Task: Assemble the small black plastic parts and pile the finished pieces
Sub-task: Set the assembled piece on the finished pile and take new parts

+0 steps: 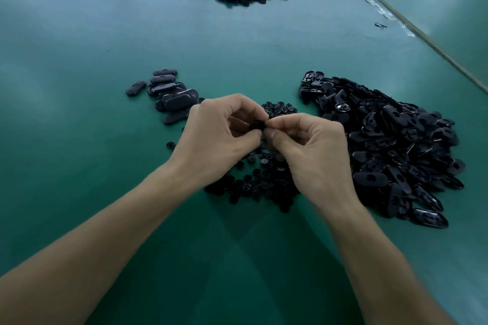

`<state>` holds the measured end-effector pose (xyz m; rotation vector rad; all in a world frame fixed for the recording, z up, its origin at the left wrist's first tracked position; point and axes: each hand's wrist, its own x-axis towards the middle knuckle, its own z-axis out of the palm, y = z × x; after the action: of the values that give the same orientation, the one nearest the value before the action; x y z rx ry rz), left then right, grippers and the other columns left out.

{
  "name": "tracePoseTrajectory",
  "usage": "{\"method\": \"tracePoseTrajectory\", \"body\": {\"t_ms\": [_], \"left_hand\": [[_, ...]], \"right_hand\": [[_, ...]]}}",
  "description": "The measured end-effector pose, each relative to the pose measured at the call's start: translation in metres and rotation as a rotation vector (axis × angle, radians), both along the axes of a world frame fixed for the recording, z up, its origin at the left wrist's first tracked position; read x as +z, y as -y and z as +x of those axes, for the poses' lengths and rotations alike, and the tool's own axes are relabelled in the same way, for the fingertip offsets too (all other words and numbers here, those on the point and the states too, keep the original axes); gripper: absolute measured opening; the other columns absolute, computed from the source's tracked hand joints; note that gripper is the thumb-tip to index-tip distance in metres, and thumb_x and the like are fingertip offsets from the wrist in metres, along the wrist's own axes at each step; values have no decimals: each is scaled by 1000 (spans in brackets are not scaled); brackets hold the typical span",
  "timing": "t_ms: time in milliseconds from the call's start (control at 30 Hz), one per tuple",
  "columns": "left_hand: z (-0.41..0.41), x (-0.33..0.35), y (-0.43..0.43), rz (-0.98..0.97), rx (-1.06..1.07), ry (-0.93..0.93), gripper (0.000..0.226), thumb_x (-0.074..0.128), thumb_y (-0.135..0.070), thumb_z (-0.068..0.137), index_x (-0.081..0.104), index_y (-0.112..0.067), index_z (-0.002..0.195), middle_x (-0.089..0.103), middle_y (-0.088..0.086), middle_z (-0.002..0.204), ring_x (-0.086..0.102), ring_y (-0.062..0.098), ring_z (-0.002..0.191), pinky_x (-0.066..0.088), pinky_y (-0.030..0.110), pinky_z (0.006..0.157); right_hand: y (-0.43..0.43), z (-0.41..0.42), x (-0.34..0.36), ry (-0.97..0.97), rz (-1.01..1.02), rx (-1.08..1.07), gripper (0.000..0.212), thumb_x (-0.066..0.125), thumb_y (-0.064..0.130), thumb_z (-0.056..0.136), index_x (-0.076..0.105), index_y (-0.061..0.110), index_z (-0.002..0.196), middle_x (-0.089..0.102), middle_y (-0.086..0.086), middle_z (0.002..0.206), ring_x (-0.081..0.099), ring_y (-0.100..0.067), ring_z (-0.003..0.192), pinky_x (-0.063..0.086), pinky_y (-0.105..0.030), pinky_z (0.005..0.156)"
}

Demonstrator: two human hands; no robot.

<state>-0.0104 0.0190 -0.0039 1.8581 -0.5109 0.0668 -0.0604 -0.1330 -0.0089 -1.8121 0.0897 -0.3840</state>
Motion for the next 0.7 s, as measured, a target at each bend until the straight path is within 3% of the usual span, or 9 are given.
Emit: {"method": "tracePoseTrajectory", "body": {"t_ms": [300,467,567,700], "left_hand": [[6,-3,-4,5,12,14,18,73,-19,76,70,-33,87,74,-10,79,71,11,73,57,29,73],[4,-2,-2,-12,-27,-19,17,72,-19,77,68,-32,86,74,-9,78,67,8,70,56,26,71],[5,1,-3,-90,-82,-112,21,77,-9,79,69,-26,89,73,-7,76,67,9,68,59,28,71],[6,4,-4,-151,-124,-180,25,74,5,85,70,-18,91,75,-2,76,68,10,67,60,24,69]], "right_hand": [[0,1,0,-31,28,70,25,69,0,90,79,21,97,78,4,82,74,-11,75,60,-29,66],[3,0,1,42,-79,-13,21,77,9,84,76,27,97,74,10,76,69,-2,67,52,-13,65],[5,2,2,16,-39,26,23,77,9,86,75,26,101,76,7,85,72,-5,81,56,-21,79],[8,2,4,-12,63,102,19,75,5,87,75,23,95,78,4,86,75,-12,83,59,-26,78]]}}
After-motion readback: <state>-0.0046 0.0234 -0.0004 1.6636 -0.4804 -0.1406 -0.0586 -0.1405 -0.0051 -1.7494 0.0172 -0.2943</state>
